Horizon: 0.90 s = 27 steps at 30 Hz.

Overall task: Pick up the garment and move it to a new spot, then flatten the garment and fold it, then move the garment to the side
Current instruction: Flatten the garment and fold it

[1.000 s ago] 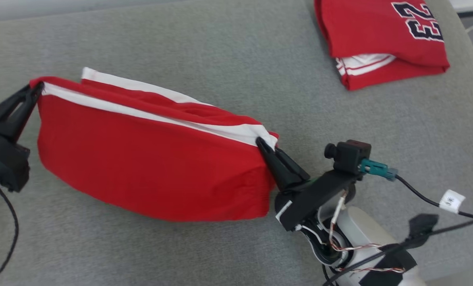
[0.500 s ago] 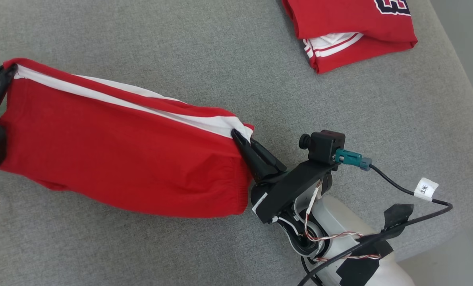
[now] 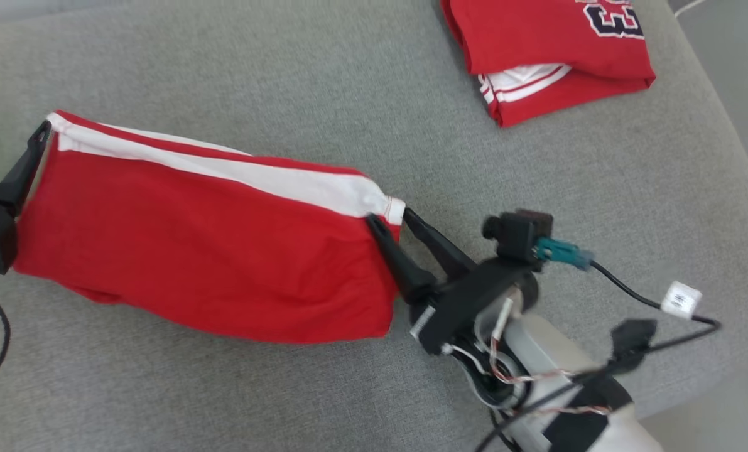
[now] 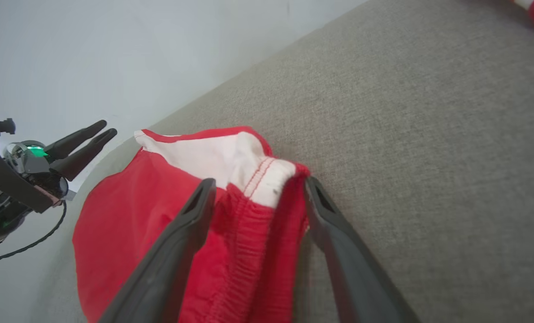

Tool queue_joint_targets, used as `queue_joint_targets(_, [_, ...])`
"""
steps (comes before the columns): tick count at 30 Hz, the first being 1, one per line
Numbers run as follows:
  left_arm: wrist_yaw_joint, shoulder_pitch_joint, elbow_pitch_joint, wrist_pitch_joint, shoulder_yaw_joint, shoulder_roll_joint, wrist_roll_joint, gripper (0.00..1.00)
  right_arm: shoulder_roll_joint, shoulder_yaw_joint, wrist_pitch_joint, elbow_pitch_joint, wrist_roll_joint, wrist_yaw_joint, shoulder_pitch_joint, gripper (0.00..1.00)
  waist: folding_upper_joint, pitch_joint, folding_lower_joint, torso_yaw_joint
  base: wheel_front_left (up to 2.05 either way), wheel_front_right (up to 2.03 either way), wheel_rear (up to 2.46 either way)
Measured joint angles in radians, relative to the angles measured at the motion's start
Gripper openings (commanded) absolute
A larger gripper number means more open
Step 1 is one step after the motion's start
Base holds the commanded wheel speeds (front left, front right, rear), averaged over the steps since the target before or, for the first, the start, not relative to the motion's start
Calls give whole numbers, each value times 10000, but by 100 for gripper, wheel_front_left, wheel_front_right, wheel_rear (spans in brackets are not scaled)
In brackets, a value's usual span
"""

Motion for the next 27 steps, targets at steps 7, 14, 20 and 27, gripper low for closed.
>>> queue_joint_targets(7, [307, 758, -288, -199, 711, -96, -163, 100, -660, -945, 119, -911, -646, 0, 1240, 100, -1, -618, -2, 215, 0, 0, 0])
queue_joint_targets(14, [1363, 2375, -2115, -205, 2324, -52, -90, 100, -798, -2151, -368, -2008, -2188, -2, 2354, 100, -2, -1096, -2, 547, 0, 0, 0])
queue_joint_targets(20, [2061, 4060, -3501, -213, 3615, -389, 198, 100, -466, -3012, -844, -2585, -3354, -2, 3129, 100, -1, -1352, -2, 832, 0, 0, 0])
queue_joint_targets(27, [2389, 5444, -4498, -213, 4594, -1078, 616, 100, -203, -3777, -1338, -2993, -4485, -2, 3902, 100, -1, -1583, -2, 1121, 0, 0, 0])
